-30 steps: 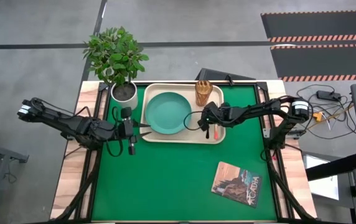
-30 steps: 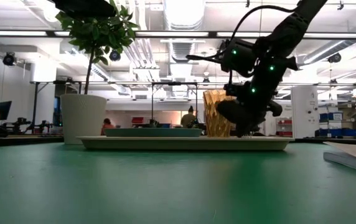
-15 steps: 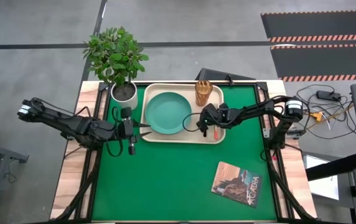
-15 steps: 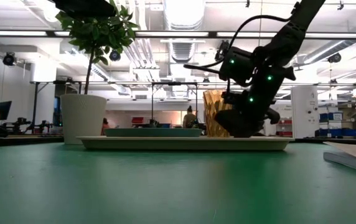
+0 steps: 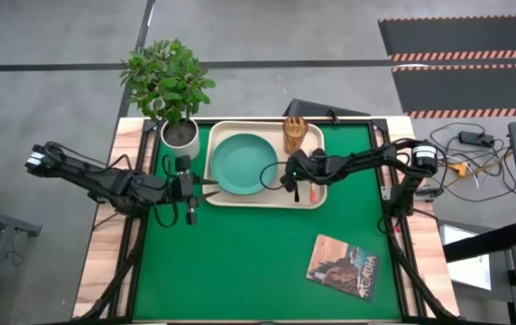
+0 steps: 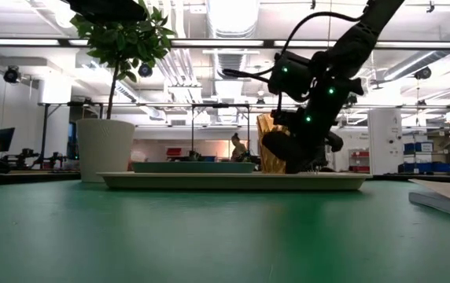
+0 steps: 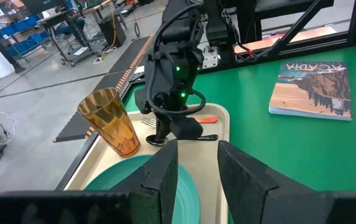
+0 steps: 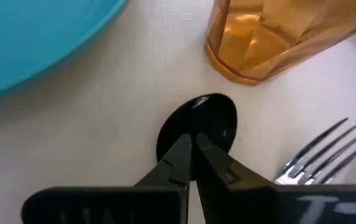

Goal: Pick and place plate/cup/fork/spoon on tray
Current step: Put the spoon in the middle of the brown fork and the green plate on the white tray, then adjust the spoon and the fork on the white tray

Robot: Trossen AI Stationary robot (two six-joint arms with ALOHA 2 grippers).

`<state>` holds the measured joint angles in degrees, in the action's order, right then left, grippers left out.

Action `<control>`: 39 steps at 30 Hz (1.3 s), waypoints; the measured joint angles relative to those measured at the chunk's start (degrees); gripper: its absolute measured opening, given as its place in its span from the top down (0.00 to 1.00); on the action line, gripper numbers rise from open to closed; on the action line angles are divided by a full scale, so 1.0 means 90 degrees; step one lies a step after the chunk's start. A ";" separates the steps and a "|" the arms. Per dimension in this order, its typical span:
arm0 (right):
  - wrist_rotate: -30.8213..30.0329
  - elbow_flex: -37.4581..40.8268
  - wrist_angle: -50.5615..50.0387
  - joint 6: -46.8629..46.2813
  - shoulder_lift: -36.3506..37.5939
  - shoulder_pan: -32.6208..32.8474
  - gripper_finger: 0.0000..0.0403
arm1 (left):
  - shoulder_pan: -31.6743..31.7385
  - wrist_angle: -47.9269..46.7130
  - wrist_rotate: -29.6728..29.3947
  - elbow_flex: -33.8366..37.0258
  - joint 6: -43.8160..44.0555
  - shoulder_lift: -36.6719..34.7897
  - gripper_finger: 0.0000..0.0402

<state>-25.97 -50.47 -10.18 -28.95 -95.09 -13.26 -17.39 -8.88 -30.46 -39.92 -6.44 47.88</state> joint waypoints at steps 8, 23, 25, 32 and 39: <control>0.1084 -0.0581 -0.1322 -0.0059 0.0000 0.0024 0.98 | 0.0000 0.0000 0.0000 0.0000 0.0000 0.0000 0.76; 0.1752 -0.1465 -0.3134 -0.0451 0.0002 0.0677 0.98 | 0.0001 -0.0002 0.0000 0.0000 0.0001 0.0000 0.76; 0.1718 -0.1483 -0.3371 -0.0457 0.0002 0.0785 0.98 | 0.0000 -0.0005 0.0000 0.0000 0.0002 0.0000 0.76; 0.1489 -0.1452 -0.4099 -0.0551 0.0007 0.0843 0.98 | 0.0000 -0.0017 0.0000 0.0000 0.0002 0.0000 0.76; 0.1402 -0.1272 -0.4232 -0.0515 0.0012 0.0737 0.98 | 0.0000 -0.0017 0.0000 0.0000 0.0002 0.0000 0.76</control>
<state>-13.36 -61.92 -48.27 -33.58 -94.98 -6.62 -17.39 -9.04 -30.46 -39.92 -6.42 47.88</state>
